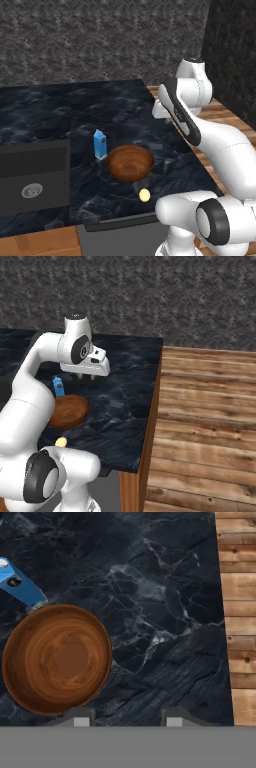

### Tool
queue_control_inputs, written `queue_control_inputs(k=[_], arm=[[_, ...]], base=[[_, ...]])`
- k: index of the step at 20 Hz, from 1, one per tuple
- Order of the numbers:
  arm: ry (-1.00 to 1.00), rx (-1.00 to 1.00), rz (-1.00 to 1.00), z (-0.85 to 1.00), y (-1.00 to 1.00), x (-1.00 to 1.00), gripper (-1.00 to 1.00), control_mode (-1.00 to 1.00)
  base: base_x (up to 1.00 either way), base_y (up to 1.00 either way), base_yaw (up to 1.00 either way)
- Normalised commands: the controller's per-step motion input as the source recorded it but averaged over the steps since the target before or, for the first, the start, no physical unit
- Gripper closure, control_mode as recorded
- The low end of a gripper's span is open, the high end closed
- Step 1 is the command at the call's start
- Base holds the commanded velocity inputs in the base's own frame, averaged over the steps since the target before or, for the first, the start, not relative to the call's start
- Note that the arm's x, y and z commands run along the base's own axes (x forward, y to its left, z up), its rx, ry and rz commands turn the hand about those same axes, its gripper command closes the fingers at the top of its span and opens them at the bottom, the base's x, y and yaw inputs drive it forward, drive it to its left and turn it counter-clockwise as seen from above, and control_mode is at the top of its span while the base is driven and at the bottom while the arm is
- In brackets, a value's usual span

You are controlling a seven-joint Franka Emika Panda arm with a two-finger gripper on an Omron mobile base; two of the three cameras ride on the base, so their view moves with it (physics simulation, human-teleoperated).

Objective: Gather the eggs and milk located in the vicinity of the sink area and place them right next to the bowl.

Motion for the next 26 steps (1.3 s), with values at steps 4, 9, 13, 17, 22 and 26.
queue_control_inputs(k=[4, 9, 13, 17, 22, 26], arm=[[0.00, 0.00, 0.00, -0.11, 0.22, 0.00, -1.00, -1.00], [0.00, 0.00, 0.03, -0.18, 0.40, 0.00, -1.00, -1.00], [0.00, 0.00, 0.04, -0.18, 0.41, 0.00, -1.00, -1.00], [-0.02, 0.00, 0.09, -0.23, 0.42, 0.00, -1.00, -1.00], [0.00, 0.00, 0.14, -0.24, 0.40, 0.00, -1.00, -1.00], [0.00, 0.00, 0.18, -0.18, 0.49, 0.02, -1.00, -1.00]], base=[[0.00, 0.00, 0.00], [0.00, 0.00, 0.00], [0.00, 0.00, 0.00], [0.00, 0.00, 0.00], [0.00, 0.00, 0.00], [0.00, 0.00, 0.00]])
